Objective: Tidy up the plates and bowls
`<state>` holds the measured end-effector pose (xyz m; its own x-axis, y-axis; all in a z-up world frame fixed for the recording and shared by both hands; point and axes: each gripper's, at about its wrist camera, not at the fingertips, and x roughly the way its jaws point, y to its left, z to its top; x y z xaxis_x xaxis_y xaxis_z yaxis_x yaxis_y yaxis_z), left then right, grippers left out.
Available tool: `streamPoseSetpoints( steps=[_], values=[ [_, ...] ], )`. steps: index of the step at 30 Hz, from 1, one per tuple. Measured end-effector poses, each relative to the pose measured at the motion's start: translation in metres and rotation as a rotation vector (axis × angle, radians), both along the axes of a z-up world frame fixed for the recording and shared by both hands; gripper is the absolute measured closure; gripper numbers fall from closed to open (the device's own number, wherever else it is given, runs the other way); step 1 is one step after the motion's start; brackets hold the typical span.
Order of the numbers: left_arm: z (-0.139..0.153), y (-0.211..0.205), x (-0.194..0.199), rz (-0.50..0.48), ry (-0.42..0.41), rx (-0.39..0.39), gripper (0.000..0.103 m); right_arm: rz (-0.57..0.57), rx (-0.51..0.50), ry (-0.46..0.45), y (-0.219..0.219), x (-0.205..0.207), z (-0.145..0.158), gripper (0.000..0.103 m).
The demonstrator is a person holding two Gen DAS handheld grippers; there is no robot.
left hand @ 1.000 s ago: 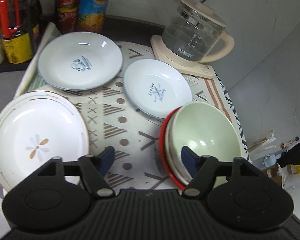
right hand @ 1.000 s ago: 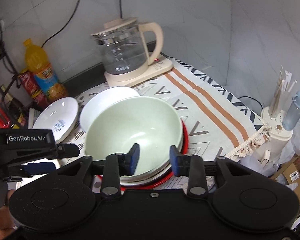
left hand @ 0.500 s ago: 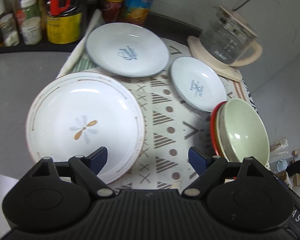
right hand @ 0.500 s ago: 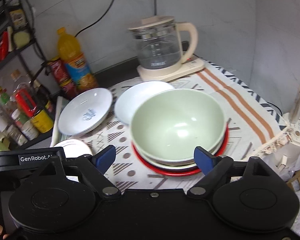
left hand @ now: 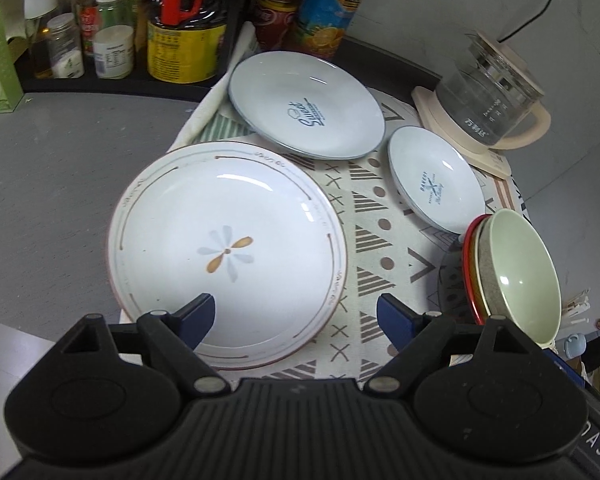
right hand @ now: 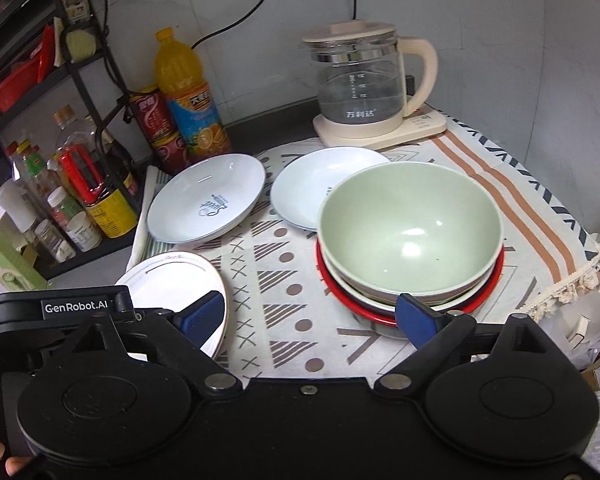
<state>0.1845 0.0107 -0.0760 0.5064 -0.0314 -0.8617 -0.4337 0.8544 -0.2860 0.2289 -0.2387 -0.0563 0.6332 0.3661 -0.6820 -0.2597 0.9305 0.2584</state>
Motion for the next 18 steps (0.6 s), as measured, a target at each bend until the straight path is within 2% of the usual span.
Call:
streamPoseSetpoints(
  steps=[12,15,18],
  values=[
    [-0.003,0.035,-0.01,0.087,0.003,0.018,0.016,0.095,0.008,-0.001,0.032,0.007,-0.004,0.01],
    [-0.005,0.049,-0.009,0.141,-0.014,0.016,0.016,0.133,0.008,0.001,0.045,0.011,-0.007,0.01],
    [-0.001,0.064,-0.007,0.184,-0.068,0.001,0.016,0.173,0.005,0.001,0.058,0.016,-0.011,0.01]
  ],
)
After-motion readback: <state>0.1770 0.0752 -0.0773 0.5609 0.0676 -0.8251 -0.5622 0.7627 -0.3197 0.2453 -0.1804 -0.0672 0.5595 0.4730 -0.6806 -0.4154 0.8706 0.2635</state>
